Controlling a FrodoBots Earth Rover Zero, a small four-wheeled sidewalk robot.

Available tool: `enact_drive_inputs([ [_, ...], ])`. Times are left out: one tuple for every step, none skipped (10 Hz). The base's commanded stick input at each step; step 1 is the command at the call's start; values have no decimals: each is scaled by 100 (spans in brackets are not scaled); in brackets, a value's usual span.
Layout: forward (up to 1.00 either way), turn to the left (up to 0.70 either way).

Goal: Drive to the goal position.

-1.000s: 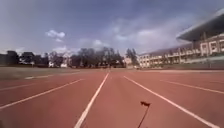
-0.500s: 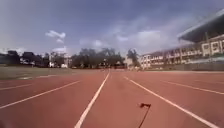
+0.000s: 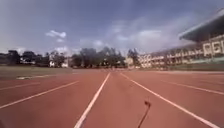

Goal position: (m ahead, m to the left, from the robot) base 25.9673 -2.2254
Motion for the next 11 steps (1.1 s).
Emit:
enact_drive_inputs([
  [70,0],
  [70,0],
  [70,0],
  [70,-35],
  [70,-35],
  [70,0],
  [70,0],
  [70,0],
  [70,0],
  [70,0],
  [70,0],
])
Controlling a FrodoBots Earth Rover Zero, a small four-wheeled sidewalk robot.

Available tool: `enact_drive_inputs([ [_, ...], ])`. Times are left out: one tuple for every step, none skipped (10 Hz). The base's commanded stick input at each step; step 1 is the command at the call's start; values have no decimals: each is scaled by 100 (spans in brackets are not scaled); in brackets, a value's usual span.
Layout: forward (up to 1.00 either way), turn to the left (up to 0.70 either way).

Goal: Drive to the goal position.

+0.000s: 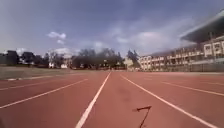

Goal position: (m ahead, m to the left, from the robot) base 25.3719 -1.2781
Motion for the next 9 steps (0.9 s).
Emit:
enact_drive_inputs([
  [70,0],
  [70,0],
  [70,0],
  [70,0],
  [70,0],
  [70,0],
  [70,0],
  [70,0],
  [70,0],
])
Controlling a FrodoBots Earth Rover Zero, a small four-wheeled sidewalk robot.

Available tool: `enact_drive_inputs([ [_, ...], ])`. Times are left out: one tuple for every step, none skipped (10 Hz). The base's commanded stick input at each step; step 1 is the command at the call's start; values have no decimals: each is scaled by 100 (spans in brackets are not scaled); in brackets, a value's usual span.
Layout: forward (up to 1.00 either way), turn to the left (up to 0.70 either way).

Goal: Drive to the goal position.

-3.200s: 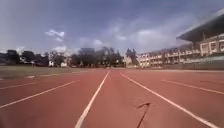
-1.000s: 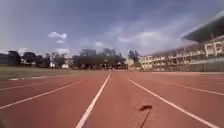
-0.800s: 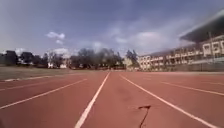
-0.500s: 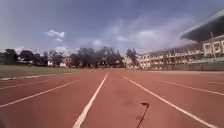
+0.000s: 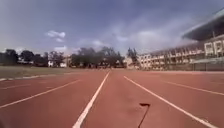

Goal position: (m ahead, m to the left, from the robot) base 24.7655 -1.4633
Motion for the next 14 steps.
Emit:
enact_drive_inputs([
  [70,0],
  [70,0],
  [70,0],
  [70,0],
  [70,0],
  [70,0],
  [70,0],
  [70,0],
  [70,0],
  [70,0],
  [70,0],
  [70,0],
  [70,0],
  [70,0],
])
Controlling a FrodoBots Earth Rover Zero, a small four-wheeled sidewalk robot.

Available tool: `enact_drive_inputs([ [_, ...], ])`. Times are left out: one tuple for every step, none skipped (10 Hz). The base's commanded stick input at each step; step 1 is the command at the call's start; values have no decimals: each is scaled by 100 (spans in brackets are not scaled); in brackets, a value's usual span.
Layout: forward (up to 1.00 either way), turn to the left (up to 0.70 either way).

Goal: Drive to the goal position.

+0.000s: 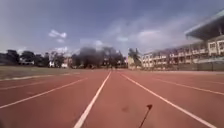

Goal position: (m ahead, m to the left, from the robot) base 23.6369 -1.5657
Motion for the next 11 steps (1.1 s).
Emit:
enact_drive_inputs([
  [70,0],
  [70,0],
  [70,0],
  [70,0],
  [70,0],
  [70,0],
  [70,0],
  [70,0],
  [70,0],
  [70,0],
  [70,0],
])
